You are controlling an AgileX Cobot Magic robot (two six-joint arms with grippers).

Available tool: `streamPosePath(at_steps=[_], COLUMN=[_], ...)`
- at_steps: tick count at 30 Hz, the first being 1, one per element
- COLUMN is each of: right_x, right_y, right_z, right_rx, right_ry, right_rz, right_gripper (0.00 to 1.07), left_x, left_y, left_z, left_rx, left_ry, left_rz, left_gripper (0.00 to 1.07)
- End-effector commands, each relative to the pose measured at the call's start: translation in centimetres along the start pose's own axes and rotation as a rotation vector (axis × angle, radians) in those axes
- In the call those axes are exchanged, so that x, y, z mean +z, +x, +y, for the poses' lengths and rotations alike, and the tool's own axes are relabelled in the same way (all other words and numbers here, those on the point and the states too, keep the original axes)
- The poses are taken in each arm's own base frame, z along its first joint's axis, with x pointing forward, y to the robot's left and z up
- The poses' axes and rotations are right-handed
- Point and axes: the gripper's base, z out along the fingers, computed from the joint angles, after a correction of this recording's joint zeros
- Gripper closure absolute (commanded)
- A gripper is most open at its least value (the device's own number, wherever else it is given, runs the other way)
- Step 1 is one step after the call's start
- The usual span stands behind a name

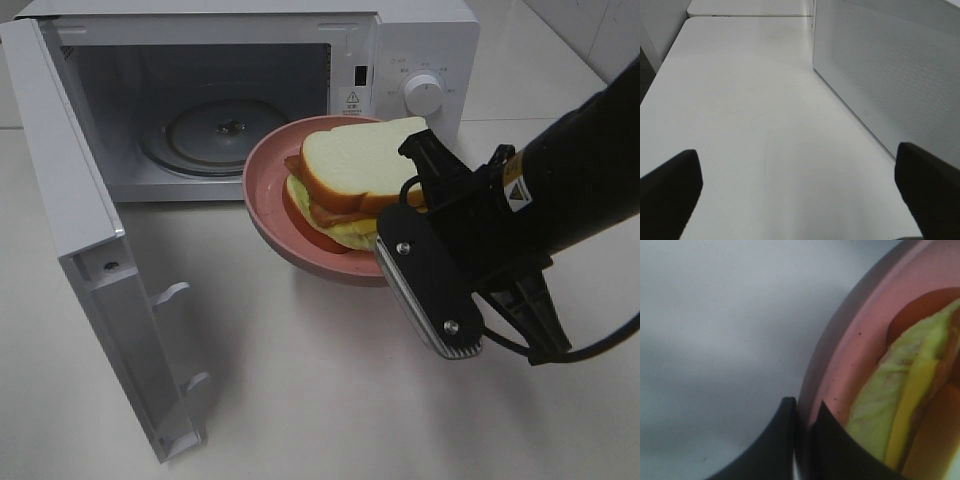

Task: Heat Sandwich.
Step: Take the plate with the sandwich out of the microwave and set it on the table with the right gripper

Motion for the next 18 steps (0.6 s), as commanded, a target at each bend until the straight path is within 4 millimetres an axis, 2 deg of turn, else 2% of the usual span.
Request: streamPosePath(at_steps=[1, 9, 18], right_x=[-0.7, -2.7, -3.4], right_y=[0.0, 0.5, 1.3], right_z=[0.2, 1.7, 2.2], right_rx=[0.017, 0.041, 0.131], right_ry=[0.038, 0.027, 0.007], right_rz=[-0.007, 0.004, 0.079], right_gripper=[1.05, 1.05, 1.04], left_x=[-0.2, -0.2, -0.2], left_y=[0.2, 0.2, 0.2], left_z=[0.0, 0.0, 0.0], left_rx=[-0.001, -0.001, -0.001], left_ry=[-0.002, -0.002, -0.002], left_rz=[-0.023, -0.023, -0.023], left_gripper=[0.04, 0.04, 0.04])
